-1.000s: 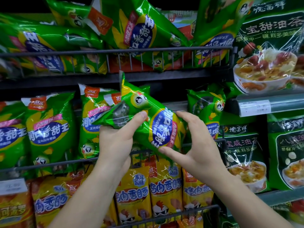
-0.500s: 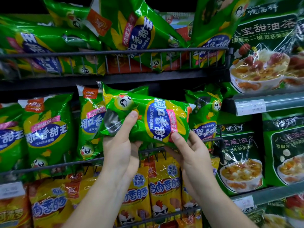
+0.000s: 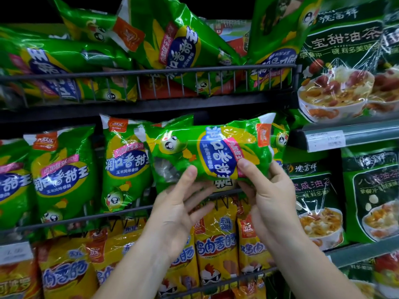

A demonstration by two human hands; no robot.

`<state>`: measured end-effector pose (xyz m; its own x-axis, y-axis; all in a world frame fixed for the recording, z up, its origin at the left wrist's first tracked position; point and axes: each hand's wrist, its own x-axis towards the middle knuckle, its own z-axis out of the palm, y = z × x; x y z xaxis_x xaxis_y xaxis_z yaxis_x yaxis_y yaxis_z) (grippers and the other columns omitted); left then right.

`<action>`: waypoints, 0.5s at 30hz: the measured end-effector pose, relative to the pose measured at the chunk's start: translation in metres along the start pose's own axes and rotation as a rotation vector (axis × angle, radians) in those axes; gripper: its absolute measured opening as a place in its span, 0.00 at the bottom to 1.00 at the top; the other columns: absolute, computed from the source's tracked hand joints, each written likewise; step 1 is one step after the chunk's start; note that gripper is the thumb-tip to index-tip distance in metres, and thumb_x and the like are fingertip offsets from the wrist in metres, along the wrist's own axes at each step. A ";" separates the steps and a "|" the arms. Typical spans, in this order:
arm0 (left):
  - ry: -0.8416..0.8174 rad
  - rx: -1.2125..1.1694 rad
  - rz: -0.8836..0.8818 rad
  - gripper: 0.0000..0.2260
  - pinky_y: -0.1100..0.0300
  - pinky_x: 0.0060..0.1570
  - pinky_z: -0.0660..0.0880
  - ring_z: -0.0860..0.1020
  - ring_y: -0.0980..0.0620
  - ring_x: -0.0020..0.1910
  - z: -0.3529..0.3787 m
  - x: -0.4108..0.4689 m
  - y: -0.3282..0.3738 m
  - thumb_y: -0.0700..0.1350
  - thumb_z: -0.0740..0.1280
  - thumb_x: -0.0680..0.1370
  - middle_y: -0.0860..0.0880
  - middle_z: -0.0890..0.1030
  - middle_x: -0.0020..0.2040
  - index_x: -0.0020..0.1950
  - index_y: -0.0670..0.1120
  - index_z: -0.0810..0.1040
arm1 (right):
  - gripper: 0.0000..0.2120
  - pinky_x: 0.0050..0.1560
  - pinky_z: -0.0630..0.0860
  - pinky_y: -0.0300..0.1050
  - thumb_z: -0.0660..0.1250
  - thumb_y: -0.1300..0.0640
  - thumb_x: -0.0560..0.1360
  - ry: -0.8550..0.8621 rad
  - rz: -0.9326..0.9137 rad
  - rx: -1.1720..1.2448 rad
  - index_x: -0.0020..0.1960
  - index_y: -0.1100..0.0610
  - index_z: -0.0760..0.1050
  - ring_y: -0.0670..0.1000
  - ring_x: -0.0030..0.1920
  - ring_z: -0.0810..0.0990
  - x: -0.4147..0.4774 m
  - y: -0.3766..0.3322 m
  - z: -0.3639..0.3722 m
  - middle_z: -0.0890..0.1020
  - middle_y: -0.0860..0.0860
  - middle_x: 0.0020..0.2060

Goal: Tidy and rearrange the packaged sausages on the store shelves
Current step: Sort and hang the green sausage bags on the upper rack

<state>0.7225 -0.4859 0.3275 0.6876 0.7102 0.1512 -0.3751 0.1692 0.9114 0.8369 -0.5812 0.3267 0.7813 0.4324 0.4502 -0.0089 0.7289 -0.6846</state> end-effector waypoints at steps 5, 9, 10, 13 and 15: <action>0.140 0.220 0.168 0.26 0.53 0.44 0.81 0.85 0.50 0.45 -0.007 -0.012 -0.002 0.60 0.73 0.61 0.49 0.86 0.43 0.51 0.43 0.80 | 0.16 0.41 0.79 0.37 0.74 0.59 0.64 0.013 -0.121 -0.068 0.52 0.56 0.79 0.47 0.45 0.85 0.012 -0.018 -0.006 0.86 0.50 0.44; 0.265 0.376 0.482 0.25 0.53 0.47 0.80 0.82 0.49 0.46 -0.013 -0.013 0.013 0.61 0.75 0.60 0.49 0.83 0.43 0.49 0.47 0.79 | 0.22 0.53 0.81 0.48 0.77 0.56 0.63 0.022 -0.186 -0.162 0.56 0.56 0.78 0.56 0.52 0.84 0.020 -0.030 -0.014 0.86 0.55 0.50; 0.267 0.436 0.558 0.24 0.54 0.50 0.79 0.82 0.51 0.48 -0.013 -0.012 0.017 0.61 0.76 0.60 0.51 0.83 0.45 0.50 0.49 0.79 | 0.23 0.53 0.80 0.49 0.77 0.56 0.62 0.019 -0.196 -0.178 0.56 0.55 0.78 0.56 0.53 0.84 0.022 -0.032 -0.016 0.85 0.55 0.50; 0.199 0.652 0.697 0.26 0.61 0.55 0.75 0.78 0.60 0.55 -0.010 -0.006 0.029 0.62 0.79 0.62 0.59 0.80 0.52 0.56 0.56 0.76 | 0.27 0.45 0.80 0.42 0.78 0.55 0.60 0.011 -0.205 -0.187 0.58 0.52 0.76 0.53 0.50 0.85 0.026 -0.038 -0.018 0.85 0.52 0.48; 0.087 0.771 0.675 0.31 0.63 0.59 0.72 0.76 0.63 0.60 -0.006 0.001 0.033 0.62 0.79 0.62 0.62 0.79 0.56 0.62 0.58 0.74 | 0.30 0.45 0.81 0.43 0.78 0.56 0.59 -0.015 -0.200 -0.190 0.59 0.53 0.74 0.52 0.50 0.85 0.027 -0.040 -0.018 0.85 0.51 0.47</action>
<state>0.7072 -0.4756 0.3552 0.4229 0.5465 0.7228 -0.1443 -0.7469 0.6492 0.8691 -0.6080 0.3557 0.7463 0.2985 0.5949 0.2633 0.6885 -0.6757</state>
